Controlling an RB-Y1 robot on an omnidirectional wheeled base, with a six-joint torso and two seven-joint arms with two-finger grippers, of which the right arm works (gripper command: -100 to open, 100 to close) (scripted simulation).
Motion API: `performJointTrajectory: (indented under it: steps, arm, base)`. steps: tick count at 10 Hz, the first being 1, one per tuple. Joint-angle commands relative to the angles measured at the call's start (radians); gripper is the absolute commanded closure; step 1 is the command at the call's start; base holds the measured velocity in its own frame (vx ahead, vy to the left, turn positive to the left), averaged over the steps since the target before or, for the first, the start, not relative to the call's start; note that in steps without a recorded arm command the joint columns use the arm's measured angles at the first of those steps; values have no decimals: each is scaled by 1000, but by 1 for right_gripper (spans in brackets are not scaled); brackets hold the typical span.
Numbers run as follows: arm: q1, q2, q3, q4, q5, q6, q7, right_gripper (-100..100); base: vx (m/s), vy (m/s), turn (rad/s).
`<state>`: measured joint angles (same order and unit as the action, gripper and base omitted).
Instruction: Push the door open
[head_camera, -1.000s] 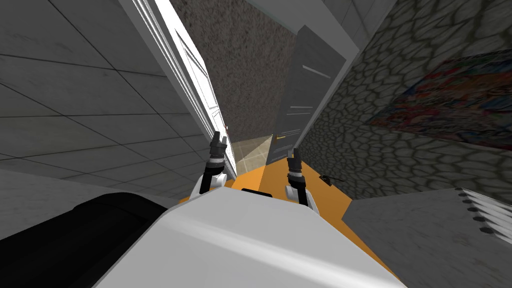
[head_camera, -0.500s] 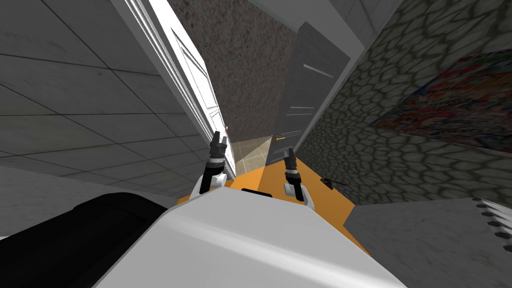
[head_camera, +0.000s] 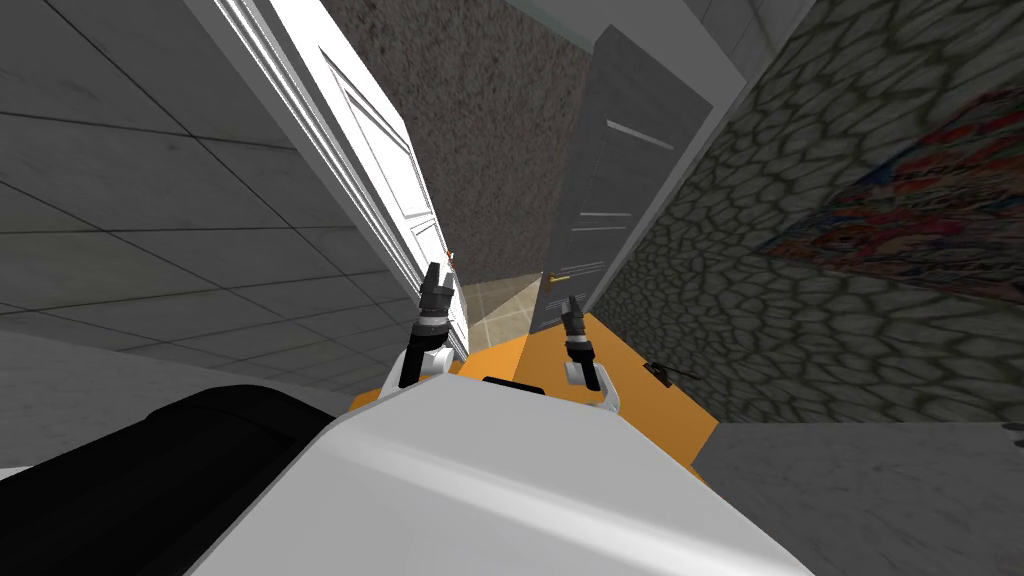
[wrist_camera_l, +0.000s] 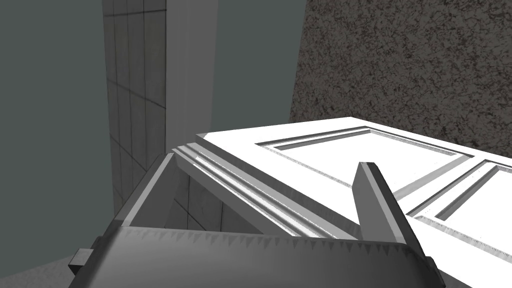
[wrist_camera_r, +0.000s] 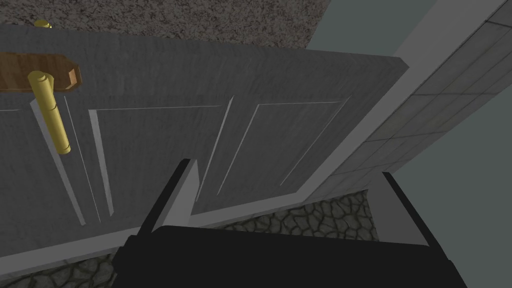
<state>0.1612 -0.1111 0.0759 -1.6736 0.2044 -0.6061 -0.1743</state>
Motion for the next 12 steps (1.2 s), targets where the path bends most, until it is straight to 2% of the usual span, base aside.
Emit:
performJointTrajectory:
  steps: [1,2,4,5,7,8,9,10,12]
  arm:
    - [-34,-7,3,50,10,-1,-26,-100]
    - [-34,-7,3,66,10,-1,-26,-100]
    - [-83,-19,4,135,23,0,-61,-100]
    - [-83,-19,4,146,23,0,-61,-100]
    - [-133,-31,6,213,36,1,-96,-100]
    - [-133,-31,6,228,36,1,-96,-100]
    - [-158,-37,7,266,43,2,-114,-100]
    - [-158,-37,7,268,43,2,-114,-100]
    - [-207,-48,9,343,56,3,-150,-100]
  base:
    - [60,-68,64]
    - [47,-55,30]
    - [55,-70,51]
    - [45,-70,35]
    - [48,-87,52]
    - [44,-70,35]
    - [43,-63,38]
    - [38,-49,21]
    - [53,-67,52]
